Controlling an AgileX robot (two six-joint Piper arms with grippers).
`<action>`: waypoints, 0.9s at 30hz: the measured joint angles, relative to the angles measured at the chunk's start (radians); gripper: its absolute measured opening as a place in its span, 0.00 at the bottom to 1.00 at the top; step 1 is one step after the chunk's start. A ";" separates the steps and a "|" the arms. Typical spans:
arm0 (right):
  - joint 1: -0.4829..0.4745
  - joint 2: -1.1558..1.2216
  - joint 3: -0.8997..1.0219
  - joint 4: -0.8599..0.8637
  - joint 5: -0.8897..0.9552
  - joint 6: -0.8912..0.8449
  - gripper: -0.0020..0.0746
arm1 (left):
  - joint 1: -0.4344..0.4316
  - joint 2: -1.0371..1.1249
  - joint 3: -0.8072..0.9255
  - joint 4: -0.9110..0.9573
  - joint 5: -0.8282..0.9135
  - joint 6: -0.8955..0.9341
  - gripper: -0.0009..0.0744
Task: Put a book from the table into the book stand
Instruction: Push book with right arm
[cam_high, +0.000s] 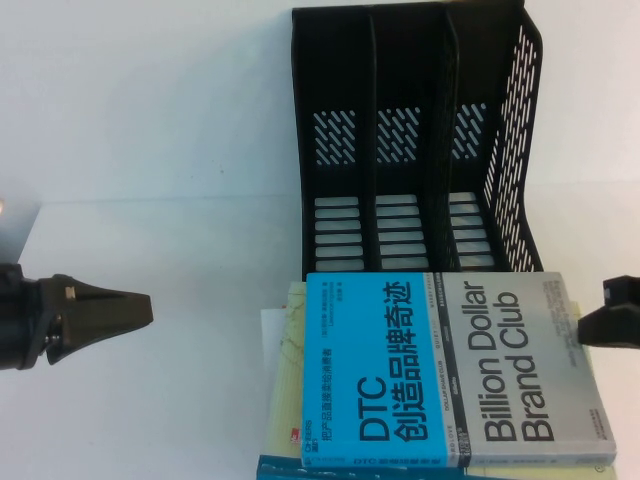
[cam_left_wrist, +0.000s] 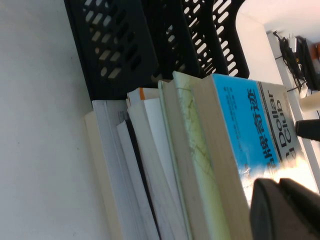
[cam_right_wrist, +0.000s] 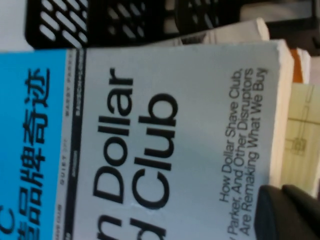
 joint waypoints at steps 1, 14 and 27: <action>0.000 0.011 -0.002 0.025 0.007 -0.014 0.02 | 0.000 0.000 0.000 0.000 0.000 0.000 0.01; 0.080 0.120 -0.013 0.268 0.063 -0.155 0.02 | 0.000 0.000 0.000 0.008 0.000 -0.006 0.01; 0.123 0.134 -0.029 0.271 0.069 -0.165 0.02 | 0.000 0.019 0.000 0.061 -0.047 -0.144 0.06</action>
